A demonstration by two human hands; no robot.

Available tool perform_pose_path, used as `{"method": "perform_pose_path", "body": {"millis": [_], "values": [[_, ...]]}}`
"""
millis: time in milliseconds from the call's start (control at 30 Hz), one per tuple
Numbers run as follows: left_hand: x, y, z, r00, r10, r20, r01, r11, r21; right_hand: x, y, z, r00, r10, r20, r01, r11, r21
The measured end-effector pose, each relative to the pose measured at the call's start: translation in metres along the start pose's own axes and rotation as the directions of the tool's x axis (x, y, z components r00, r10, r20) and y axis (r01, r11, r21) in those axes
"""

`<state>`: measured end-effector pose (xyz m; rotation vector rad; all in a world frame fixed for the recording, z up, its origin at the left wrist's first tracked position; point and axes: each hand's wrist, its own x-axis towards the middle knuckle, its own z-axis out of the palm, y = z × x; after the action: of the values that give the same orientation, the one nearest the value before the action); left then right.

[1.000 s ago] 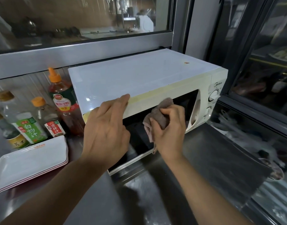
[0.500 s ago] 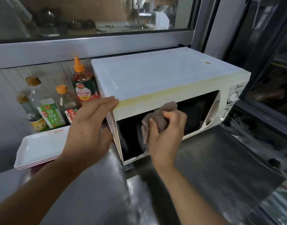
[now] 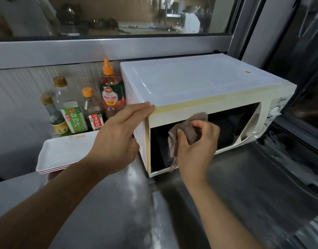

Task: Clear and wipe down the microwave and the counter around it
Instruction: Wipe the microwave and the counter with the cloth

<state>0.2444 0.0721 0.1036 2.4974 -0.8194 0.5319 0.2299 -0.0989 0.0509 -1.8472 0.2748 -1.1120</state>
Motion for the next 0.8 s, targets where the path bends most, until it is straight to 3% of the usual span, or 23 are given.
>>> {"method": "perform_pose_path", "body": {"millis": [300,467,567,700,800], "values": [[0.004,-0.006,-0.019,0.987,0.05,0.155,-0.065,0.994,0.09,-0.029,-0.026,0.014,0.993,-0.08,0.085,0.076,0.996,0.052],[0.003,-0.008,-0.013,0.99,0.029,0.135,-0.04,0.996,0.08,-0.036,-0.019,0.024,0.985,-0.157,0.066,0.153,0.986,0.065],[0.001,-0.01,-0.009,0.993,0.02,0.118,-0.029,0.997,0.073,-0.049,0.003,0.027,0.967,-0.215,0.141,0.217,0.976,0.0],[0.0,-0.008,-0.007,0.993,0.006,0.117,-0.014,0.998,0.065,-0.074,0.029,0.023,0.951,-0.168,0.259,0.203,0.972,-0.118],[-0.001,-0.007,-0.008,0.992,0.006,0.124,-0.013,0.998,0.056,-0.068,0.019,0.021,0.965,-0.139,0.222,0.164,0.981,-0.099]]}}
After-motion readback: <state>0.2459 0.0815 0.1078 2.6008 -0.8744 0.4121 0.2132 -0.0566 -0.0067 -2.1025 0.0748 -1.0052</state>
